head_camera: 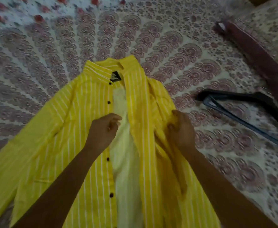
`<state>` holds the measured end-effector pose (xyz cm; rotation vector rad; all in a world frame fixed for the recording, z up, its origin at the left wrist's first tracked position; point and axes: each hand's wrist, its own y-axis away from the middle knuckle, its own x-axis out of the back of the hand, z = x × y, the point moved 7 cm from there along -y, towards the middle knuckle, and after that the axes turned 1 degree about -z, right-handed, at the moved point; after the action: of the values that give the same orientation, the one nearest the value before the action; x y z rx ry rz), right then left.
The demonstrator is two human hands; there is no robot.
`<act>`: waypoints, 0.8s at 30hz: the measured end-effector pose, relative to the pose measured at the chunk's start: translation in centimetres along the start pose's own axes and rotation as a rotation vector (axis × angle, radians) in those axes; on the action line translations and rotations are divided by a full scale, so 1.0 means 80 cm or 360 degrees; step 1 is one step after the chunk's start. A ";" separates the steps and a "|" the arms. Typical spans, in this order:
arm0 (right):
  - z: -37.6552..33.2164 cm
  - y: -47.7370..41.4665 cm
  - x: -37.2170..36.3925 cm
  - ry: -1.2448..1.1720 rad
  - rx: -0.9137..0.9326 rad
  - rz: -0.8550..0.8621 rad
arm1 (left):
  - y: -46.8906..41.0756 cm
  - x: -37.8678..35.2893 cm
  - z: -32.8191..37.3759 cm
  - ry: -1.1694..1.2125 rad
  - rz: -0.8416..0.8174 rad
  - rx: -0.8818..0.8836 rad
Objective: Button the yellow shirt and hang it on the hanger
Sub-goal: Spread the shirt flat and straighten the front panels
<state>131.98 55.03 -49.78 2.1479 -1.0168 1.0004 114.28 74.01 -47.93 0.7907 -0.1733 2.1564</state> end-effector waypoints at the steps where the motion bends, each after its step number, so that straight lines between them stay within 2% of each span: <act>1: 0.024 0.026 0.007 0.0052 -0.0126 0.0007 | 0.020 -0.023 0.001 0.0046 -0.0092 0.0123; 5: 0.090 0.119 0.024 0.0143 -0.0560 0.0097 | 0.092 -0.097 -0.014 0.0526 -0.0343 0.0903; 8: 0.128 0.190 0.029 0.0064 -0.0892 0.0116 | 0.136 -0.129 -0.002 0.0585 -0.0486 0.1162; 11: 0.158 0.238 0.029 0.0179 -0.1021 -0.0029 | 0.168 -0.145 0.019 0.0646 -0.0663 0.1258; 13: 0.168 0.248 0.032 0.0028 -0.0941 -0.0100 | 0.184 -0.151 0.026 0.0739 -0.0699 0.1339; 15: 0.168 0.255 0.056 -0.0402 -0.0822 0.0036 | 0.195 -0.151 0.031 0.0821 -0.0611 0.1391; 17: 0.171 0.250 0.097 -0.0619 -0.0742 0.0276 | 0.200 -0.142 0.025 0.0852 -0.0356 0.1455; 20: 0.199 0.222 0.174 -0.0444 -0.0703 0.0580 | 0.198 -0.113 0.020 0.0867 0.0079 0.1344; 22: 0.220 0.195 0.210 -0.0329 -0.0750 0.0597 | 0.191 -0.098 0.019 0.0812 0.0095 0.1190; 24: 0.245 0.185 0.223 -0.0187 -0.0829 0.0473 | 0.194 -0.100 0.022 0.0747 -0.0040 0.1093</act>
<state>135.29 25.38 -44.09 1.6694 -1.4970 0.6412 107.44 57.94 -49.15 0.6084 0.8496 2.3208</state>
